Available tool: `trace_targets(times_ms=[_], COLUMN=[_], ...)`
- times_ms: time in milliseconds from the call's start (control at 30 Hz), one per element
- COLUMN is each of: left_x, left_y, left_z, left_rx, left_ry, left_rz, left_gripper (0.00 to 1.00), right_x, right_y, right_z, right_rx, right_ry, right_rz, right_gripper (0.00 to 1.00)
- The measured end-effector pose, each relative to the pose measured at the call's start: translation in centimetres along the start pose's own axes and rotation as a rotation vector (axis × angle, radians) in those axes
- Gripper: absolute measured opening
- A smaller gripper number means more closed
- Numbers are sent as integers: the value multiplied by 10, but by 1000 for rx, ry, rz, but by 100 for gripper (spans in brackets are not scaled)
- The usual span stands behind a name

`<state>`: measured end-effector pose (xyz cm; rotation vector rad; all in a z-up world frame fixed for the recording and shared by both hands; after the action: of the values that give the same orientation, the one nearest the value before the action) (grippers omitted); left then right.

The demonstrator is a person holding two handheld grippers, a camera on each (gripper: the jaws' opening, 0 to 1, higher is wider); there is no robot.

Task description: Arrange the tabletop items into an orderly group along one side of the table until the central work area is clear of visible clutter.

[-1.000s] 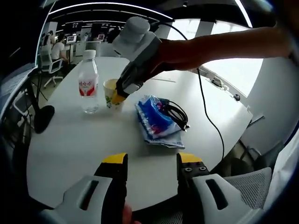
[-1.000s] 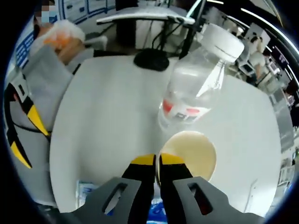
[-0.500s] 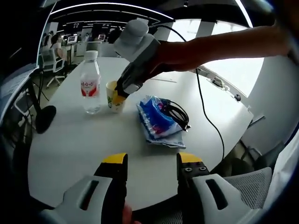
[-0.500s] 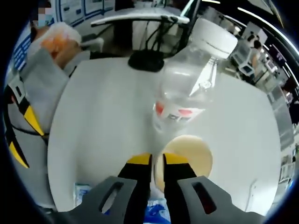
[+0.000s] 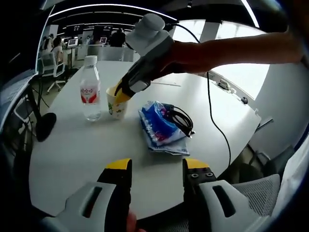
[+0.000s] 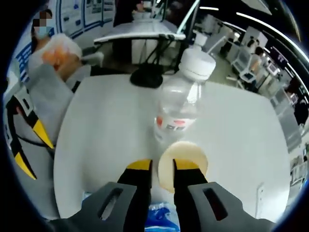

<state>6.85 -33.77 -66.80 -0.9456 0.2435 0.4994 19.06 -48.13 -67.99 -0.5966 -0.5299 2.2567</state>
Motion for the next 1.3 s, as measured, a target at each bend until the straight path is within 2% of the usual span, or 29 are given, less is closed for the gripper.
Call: trace_targets(times_ms=[267, 400, 533, 600, 833, 1000, 1300], left_x=[-1, -1, -1, -1, -1, -3, -9], left_y=[-4, -5, -4, -4, -1, 0, -9], left_z=[0, 1, 2, 2, 5, 5, 2], left_rx=[-10, -15, -15, -16, -13, -10, -23], left_ry=[0, -2, -3, -6, -7, -4, -1], left_rz=[5, 9, 15, 17, 24, 24, 19], left_gripper=[41, 41, 41, 41, 41, 41, 41], right_x=[-4, -3, -2, 3, 24, 42, 81], right_y=[-1, 3, 16, 26, 68, 96, 149], right_z=[19, 34, 49, 55, 66, 81, 105], right_rx=[-92, -144, -186, -202, -177, -172, -119], right_ry=[33, 60, 111, 130, 154, 197, 237], right_rz=[-117, -224, -336, -388, -489, -574, -664], right_gripper=[17, 17, 17, 16, 16, 15, 15])
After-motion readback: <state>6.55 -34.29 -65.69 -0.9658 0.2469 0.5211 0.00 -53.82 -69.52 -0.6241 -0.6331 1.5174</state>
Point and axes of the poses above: the point that each gripper's makers call its tool centre point, and the gripper's own axes: z roughly backward along the fingers, x roughly to its left, y roughly out of its underside, the point moved 2 cm from there along z, roughly backward along the fingers, and after that the axes turned 11 degrees about z, right-handed, at the moved point
